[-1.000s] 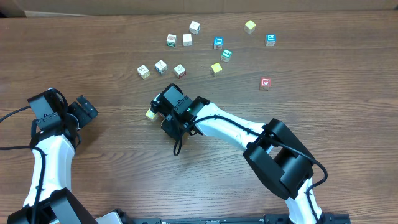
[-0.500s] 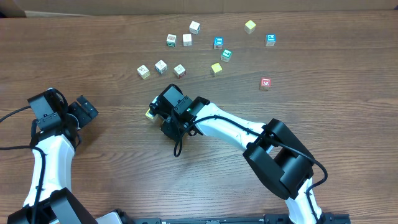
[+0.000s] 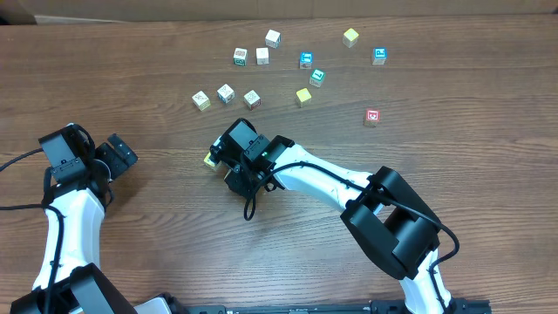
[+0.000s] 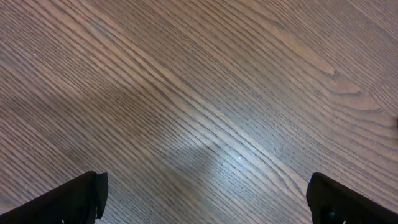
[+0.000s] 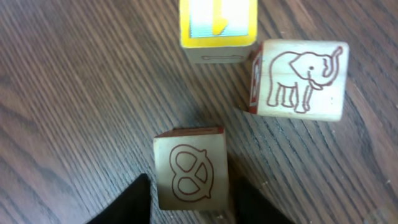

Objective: Form a circle

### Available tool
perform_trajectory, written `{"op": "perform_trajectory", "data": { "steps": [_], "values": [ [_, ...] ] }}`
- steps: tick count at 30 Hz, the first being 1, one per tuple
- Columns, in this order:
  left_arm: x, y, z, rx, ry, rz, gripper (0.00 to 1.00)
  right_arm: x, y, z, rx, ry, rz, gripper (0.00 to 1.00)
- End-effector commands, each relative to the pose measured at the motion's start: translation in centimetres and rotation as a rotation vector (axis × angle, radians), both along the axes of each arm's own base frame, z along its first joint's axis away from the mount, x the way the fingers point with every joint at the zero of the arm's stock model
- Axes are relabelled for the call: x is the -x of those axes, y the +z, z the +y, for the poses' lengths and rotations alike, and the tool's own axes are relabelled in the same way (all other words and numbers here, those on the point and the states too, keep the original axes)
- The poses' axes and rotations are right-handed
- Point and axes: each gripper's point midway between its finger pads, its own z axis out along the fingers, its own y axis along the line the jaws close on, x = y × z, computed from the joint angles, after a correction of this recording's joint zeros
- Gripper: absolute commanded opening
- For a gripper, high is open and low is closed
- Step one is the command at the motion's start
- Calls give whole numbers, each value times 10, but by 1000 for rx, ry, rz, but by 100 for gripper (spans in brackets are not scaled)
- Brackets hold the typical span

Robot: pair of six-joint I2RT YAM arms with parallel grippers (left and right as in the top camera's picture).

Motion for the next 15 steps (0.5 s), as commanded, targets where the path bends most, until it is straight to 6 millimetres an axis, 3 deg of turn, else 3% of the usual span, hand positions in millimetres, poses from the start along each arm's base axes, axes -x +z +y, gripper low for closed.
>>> {"op": "perform_trajectory", "data": {
  "steps": [1,15],
  "values": [
    [0,5,1,1,9,-16,100,2,-4,2,-1,4,12,32],
    [0,5,1,1,9,-16,100,-1,-2,6,-16,5,-4,24]
  ]
}}
